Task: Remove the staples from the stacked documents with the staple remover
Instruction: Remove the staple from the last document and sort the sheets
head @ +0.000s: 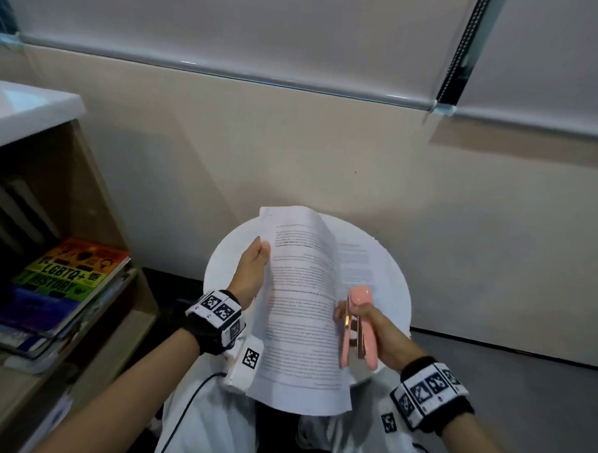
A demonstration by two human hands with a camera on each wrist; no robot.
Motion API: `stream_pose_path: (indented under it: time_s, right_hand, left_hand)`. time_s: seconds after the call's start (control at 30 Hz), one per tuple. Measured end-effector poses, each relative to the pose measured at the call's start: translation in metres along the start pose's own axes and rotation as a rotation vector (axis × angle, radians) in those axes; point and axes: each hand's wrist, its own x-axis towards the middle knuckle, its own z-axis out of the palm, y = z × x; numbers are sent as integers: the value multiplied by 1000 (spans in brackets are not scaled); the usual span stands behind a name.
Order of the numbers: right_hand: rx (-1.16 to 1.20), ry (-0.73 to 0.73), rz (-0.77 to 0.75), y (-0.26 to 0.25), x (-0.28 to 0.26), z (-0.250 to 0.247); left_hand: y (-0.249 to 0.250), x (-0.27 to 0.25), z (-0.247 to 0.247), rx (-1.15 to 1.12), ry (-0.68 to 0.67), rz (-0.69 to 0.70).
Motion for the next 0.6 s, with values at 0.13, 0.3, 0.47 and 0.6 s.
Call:
stream_pose_path:
  time_s: [0.13,0.3,0.47,0.6]
  right_hand:
    - [-75,347,4,-8,14,-23]
    - [-222,543,38,-26,53,-60]
    - [-373,662,65,-20,98,-93]
    - [-683,663,301,-8,117,-108]
  left_hand:
    - [-10,18,12,226,77,-155]
    - [-27,27,43,312,-54,-198]
    - [-65,50,81,477,34,-68]
    - [-88,57,97,947,46,-299]
